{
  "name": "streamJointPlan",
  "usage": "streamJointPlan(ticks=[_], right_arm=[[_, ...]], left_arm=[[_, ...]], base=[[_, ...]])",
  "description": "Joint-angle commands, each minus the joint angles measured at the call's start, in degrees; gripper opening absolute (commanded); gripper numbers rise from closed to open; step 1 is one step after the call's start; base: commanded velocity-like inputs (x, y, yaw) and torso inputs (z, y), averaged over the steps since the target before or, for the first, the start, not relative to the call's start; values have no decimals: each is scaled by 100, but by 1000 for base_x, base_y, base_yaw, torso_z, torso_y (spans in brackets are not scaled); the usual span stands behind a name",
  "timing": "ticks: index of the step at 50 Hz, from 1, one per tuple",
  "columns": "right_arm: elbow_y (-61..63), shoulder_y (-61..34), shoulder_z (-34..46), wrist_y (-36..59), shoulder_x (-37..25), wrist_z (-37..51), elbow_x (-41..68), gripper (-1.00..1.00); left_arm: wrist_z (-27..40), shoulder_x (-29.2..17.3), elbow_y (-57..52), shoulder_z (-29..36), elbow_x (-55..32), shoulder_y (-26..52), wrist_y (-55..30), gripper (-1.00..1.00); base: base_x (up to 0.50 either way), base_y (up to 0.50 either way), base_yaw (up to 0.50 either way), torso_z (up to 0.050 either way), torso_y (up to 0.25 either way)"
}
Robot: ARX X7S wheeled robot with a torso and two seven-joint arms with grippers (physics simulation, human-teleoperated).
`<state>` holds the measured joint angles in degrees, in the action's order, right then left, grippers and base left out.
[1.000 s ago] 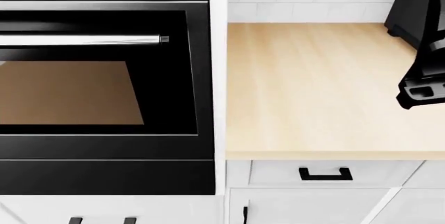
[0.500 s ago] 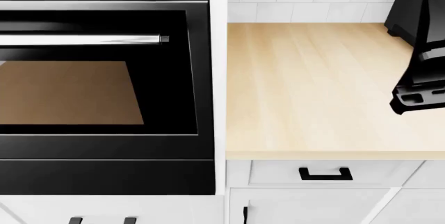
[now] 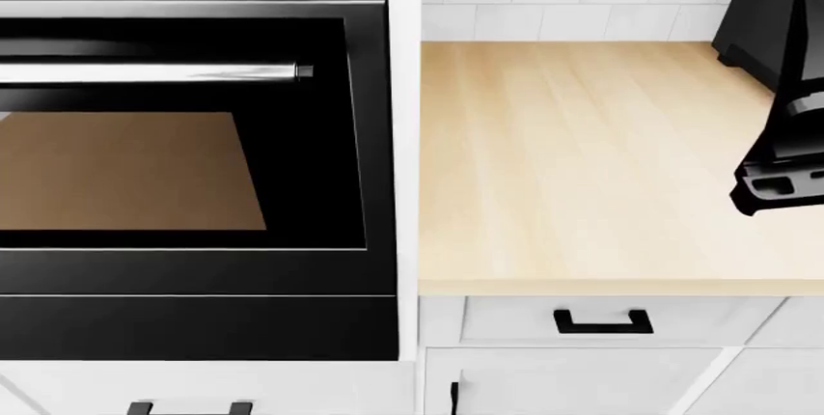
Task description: Open the microwave door
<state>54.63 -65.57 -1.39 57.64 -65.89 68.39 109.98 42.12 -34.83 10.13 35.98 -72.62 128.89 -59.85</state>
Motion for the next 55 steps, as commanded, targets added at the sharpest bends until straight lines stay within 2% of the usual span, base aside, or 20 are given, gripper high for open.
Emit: streamJointPlan(ticks=[1, 7, 13, 14, 20, 25, 35, 38, 42, 43, 45, 48, 55], right_arm=[[18, -58, 96, -2, 14, 99, 58, 100], [50, -170, 234, 37, 51, 178, 86, 100], [13, -382, 411, 73, 82, 264, 166, 100], [15, -394, 422, 72, 80, 276, 177, 100], [14, -415, 429, 66, 72, 298, 197, 100], [9, -438, 449, 70, 84, 309, 200, 100], [21, -423, 432, 54, 76, 316, 218, 100], [27, -417, 399, 35, 50, 312, 244, 100], [47, -288, 264, 7, 9, 254, 219, 100], [46, -263, 233, 2, 3, 236, 210, 100], [42, -257, 208, -3, 6, 217, 201, 100], [72, -247, 246, 17, 39, 223, 189, 100], [191, 505, -271, 26, 75, -32, -106, 100]], left_arm=[[192, -239, -1121, -891, -275, 360, -156, -100], [120, -299, -1431, -1172, -318, 575, -285, -100], [83, -44, -1731, -1929, 29, 598, -878, -100], [65, -6, -1772, -2053, 70, 600, -963, 100], [-92, 331, -2151, -2901, 554, 607, -1614, 100], [-531, 767, -2748, -3595, 1417, 610, -2303, 100], [-895, 1341, -3166, -3820, 1892, 611, -2656, 100], [-1402, 1711, -3304, -3779, 2558, 611, -2783, 100], [-2721, 2457, -3509, -3611, 4316, 611, -3005, 100], [-2835, 2667, -3410, -3666, 4430, 611, -3010, 100], [-2690, 2960, -3201, -3724, 4290, 611, -3010, 100], [-3006, 3428, -3063, -3610, 4747, 611, -3005, 100], [-1799, 3482, -2470, -3081, 3193, 611, -2464, 100]], base=[[0, -3, -3, 0, 10], [0, -3, -2, 3, 8], [0, -3, -3, 2, 9], [0, -3, -3, 10, 0], [0, 0, 0, 0, 4], [0, 0, 0, 0, 0], [0, 0, 0, 0, 0], [0, 0, 0, 0, 0], [0, 0, 0, 0, 0], [0, 0, 0, 0, 0], [0, 0, 0, 0, 0], [0, 0, 0, 0, 0], [0, 0, 0, 0, 0]])
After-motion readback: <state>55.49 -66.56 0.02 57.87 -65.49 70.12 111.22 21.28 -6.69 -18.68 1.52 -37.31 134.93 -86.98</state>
